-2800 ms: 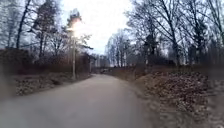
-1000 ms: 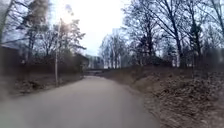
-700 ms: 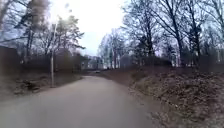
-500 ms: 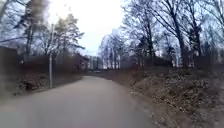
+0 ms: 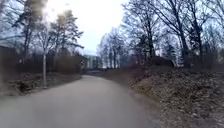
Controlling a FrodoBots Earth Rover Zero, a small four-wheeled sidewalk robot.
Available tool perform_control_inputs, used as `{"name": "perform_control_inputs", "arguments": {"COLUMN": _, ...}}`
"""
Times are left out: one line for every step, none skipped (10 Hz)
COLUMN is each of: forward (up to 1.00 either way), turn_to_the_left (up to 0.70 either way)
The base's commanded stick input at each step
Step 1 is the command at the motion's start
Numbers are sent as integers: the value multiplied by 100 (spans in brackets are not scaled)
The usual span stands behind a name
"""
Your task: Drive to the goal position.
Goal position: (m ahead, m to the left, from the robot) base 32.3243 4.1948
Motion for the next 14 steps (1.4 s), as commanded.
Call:
{"name": "perform_control_inputs", "arguments": {"forward": 100, "turn_to_the_left": 0}}
{"name": "perform_control_inputs", "arguments": {"forward": 100, "turn_to_the_left": 0}}
{"name": "perform_control_inputs", "arguments": {"forward": 100, "turn_to_the_left": 0}}
{"name": "perform_control_inputs", "arguments": {"forward": 100, "turn_to_the_left": 0}}
{"name": "perform_control_inputs", "arguments": {"forward": 100, "turn_to_the_left": 0}}
{"name": "perform_control_inputs", "arguments": {"forward": 100, "turn_to_the_left": 0}}
{"name": "perform_control_inputs", "arguments": {"forward": 100, "turn_to_the_left": 0}}
{"name": "perform_control_inputs", "arguments": {"forward": 100, "turn_to_the_left": 0}}
{"name": "perform_control_inputs", "arguments": {"forward": 100, "turn_to_the_left": 0}}
{"name": "perform_control_inputs", "arguments": {"forward": 100, "turn_to_the_left": 0}}
{"name": "perform_control_inputs", "arguments": {"forward": 100, "turn_to_the_left": 0}}
{"name": "perform_control_inputs", "arguments": {"forward": 100, "turn_to_the_left": 0}}
{"name": "perform_control_inputs", "arguments": {"forward": 100, "turn_to_the_left": 0}}
{"name": "perform_control_inputs", "arguments": {"forward": 100, "turn_to_the_left": 0}}
